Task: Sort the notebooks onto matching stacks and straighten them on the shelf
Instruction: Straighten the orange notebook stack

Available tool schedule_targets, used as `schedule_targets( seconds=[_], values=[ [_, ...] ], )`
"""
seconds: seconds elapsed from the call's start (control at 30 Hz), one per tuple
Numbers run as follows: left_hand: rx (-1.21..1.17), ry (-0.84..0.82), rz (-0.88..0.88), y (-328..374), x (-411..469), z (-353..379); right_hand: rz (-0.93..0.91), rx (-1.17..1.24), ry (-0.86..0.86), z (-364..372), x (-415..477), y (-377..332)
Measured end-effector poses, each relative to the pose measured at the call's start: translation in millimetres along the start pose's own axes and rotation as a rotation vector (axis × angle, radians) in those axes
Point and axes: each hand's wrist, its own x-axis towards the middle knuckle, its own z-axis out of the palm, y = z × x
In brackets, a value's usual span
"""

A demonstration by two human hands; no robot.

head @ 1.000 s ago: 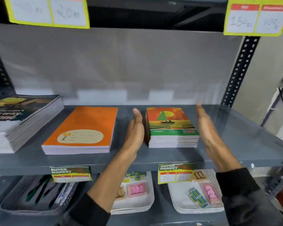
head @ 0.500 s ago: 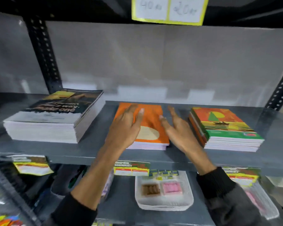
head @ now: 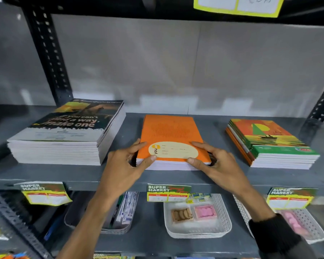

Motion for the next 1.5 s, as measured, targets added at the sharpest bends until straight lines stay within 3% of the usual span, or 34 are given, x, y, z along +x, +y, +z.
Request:
schedule_targets(
  seconds=[0.33,0.73,1.23,1.3,1.37,1.5],
  values=[
    [0.055,0.058,0.037,-1.5,-2.9,-1.6,-0.028,0.163,0.049,-0.7,-4.8,9.1],
    [-0.126,0.163,-0.065,7.5,-9.3,1.7,-0.063,0.073,0.179,0.7,-13.7,5.9],
    [-0.091,0.158,-0.023,4.8,-15.1,4.6,-0.109,-0.028,0.224,2.6,-19.8,-1.0],
    [-0.115,0.240,-0.034,5.9,-10.5,4.2,-0.098,0.042,0.261,1.8,-18.2,-2.5],
    [-0.096,0.312,-0.057,10.9,-3.0,2.1,-0.020,0.101,0.298,4.2,-13.0,-6.8],
    [-0.326,0.087,-0.362,20.9,17.1,9.6,0.412,0.472,0.181,14.7,15.0,-13.7]
  ],
)
